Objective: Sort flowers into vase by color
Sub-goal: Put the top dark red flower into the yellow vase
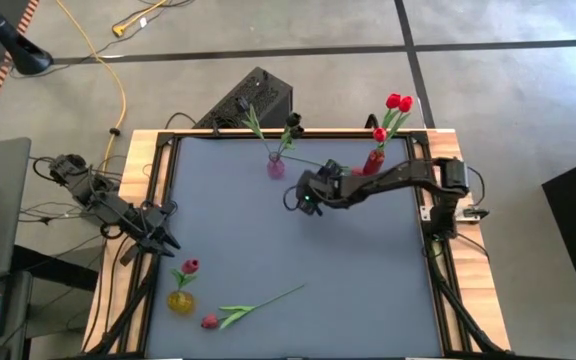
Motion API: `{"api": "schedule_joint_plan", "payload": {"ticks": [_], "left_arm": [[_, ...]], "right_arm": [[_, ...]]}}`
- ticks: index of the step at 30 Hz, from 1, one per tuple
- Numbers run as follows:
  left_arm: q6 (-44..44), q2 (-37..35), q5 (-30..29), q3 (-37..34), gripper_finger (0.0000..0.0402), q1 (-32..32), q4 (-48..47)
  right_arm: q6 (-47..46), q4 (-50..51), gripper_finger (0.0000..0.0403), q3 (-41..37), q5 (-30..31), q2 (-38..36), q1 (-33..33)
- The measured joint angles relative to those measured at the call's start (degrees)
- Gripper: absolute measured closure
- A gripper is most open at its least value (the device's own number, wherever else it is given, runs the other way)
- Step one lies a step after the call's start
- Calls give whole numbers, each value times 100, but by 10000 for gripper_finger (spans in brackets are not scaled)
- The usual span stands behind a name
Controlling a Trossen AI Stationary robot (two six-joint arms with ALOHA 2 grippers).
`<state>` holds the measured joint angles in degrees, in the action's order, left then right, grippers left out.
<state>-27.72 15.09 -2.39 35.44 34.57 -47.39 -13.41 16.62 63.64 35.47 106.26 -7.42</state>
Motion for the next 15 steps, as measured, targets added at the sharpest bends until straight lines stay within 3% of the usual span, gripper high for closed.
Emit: {"api": "schedule_joint_plan", "payload": {"ticks": [7,15], "left_arm": [[6,0,-163,0,294,0,5],[-276,2,-302,0,294,1,7]], "right_arm": [[-5,32,117,470,225,485,-544],[-6,587,117,1246,11,759,-1116]]}}
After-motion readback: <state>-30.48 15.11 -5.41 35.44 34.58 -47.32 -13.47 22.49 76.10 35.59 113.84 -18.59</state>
